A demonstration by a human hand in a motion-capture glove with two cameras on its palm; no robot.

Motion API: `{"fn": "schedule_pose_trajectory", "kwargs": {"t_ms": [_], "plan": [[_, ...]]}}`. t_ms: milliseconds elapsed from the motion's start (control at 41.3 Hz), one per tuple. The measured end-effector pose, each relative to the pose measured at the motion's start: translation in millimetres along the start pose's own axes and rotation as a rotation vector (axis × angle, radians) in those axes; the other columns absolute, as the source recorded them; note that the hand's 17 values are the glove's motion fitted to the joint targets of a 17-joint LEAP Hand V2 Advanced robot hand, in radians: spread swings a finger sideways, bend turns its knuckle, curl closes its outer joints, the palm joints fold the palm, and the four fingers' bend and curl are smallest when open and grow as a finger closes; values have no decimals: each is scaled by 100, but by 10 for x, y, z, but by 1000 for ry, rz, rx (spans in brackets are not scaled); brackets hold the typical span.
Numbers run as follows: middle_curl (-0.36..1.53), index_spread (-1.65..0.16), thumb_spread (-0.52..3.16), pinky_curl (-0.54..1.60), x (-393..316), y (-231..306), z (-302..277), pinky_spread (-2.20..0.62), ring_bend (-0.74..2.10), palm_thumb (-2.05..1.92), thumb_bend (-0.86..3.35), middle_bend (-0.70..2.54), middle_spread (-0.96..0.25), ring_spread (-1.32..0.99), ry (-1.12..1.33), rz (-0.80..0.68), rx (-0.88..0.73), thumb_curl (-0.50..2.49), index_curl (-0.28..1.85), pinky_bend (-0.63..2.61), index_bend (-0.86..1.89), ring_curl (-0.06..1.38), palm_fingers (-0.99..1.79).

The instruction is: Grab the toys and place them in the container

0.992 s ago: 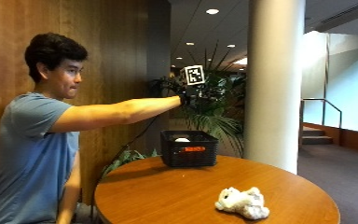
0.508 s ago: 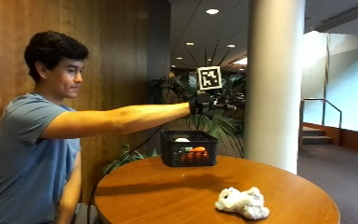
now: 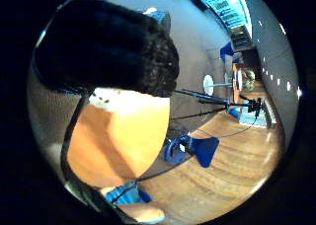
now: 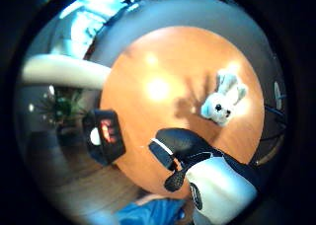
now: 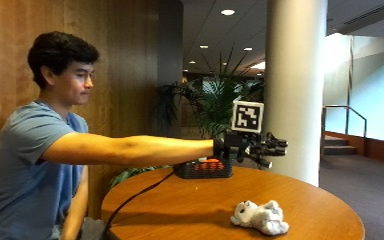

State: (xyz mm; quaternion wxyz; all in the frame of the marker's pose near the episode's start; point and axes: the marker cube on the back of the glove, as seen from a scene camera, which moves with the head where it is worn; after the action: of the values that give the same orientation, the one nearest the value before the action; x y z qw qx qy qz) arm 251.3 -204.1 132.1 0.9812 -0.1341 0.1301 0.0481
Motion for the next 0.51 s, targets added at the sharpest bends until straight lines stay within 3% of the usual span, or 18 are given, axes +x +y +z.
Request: {"fn": "schedule_pose_trajectory", "kwargs": {"t_ms": [218, 339, 508], "plan": [[19, -26, 104, 35, 256, -121, 577, 10, 17, 0, -3, 8, 8, 9, 79, -40, -74, 36, 11, 142, 3, 26, -38], [18, -26, 100, 35, 288, -279, 928, 10, 17, -2, -4, 9, 7, 9, 72, 174, -125, 35, 10, 143, 2, 26, -39], [18, -25, 95, 35, 304, -299, 1349, 10, 18, -4, -5, 9, 8, 9, 22, 39, -217, 33, 8, 143, 1, 27, -41]]}}
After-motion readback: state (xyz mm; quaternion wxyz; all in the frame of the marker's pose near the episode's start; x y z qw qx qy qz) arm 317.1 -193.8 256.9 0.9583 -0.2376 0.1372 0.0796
